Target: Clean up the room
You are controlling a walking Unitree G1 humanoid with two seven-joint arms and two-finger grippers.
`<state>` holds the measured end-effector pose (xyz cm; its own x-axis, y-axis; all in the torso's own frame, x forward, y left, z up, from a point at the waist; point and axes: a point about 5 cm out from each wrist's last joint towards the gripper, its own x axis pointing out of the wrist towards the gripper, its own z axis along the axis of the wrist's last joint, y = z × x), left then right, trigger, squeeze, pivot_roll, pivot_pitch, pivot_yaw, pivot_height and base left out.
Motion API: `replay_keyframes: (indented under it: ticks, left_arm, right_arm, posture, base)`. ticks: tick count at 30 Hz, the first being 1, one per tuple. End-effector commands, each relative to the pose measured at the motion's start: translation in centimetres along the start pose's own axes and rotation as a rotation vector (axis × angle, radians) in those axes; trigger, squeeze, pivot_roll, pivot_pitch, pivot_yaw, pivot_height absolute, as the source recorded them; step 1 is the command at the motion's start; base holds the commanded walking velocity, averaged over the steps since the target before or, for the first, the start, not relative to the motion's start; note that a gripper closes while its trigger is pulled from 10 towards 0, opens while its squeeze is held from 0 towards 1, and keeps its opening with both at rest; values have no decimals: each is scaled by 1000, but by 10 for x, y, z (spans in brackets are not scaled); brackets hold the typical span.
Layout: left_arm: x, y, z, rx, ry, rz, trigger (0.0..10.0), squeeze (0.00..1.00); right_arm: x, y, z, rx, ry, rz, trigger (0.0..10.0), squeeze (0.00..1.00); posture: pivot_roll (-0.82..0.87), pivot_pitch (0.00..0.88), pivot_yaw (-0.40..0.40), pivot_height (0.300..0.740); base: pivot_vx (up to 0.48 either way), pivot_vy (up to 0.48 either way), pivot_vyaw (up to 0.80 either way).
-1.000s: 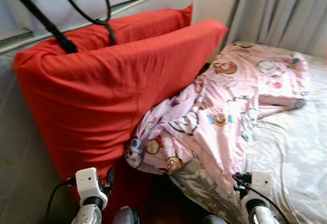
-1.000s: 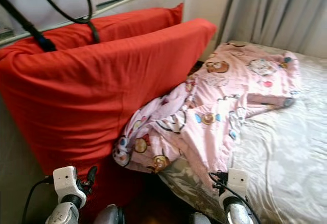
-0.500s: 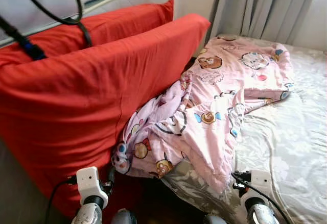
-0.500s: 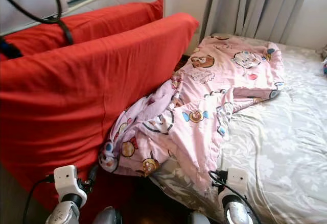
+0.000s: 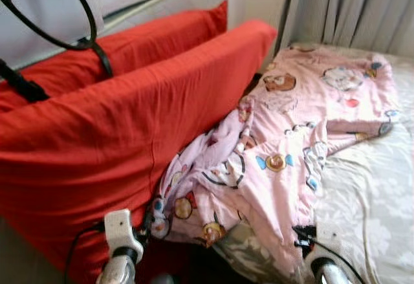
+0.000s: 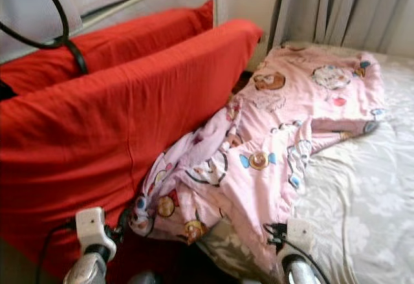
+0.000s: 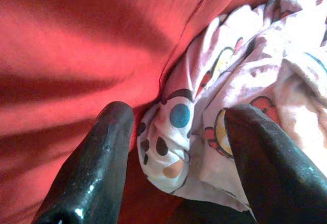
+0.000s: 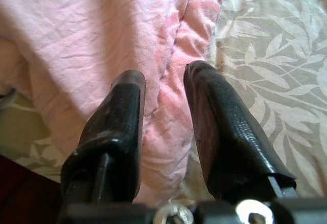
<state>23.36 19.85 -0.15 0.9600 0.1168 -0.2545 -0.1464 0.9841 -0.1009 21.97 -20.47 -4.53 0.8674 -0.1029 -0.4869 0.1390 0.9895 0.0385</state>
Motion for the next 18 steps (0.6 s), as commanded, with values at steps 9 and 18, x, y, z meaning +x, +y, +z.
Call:
replay_keyframes:
  ticks: [9, 18]
  left_arm:
    - [-5, 8, 3, 38, 2, 8, 10000, 0]
    - [-9, 12, 6, 53, 4, 7, 10000, 0]
  right_arm:
    - [2, 14, -8, -56, 94, 61, 10000, 1000]
    - [5, 13, -9, -30, 132, 12, 10000, 1000]
  posture:
    - [-101, 105, 31, 632]
    - [-81, 119, 41, 632]
  base:
    - [0, 0, 0]
    - [0, 0, 0]
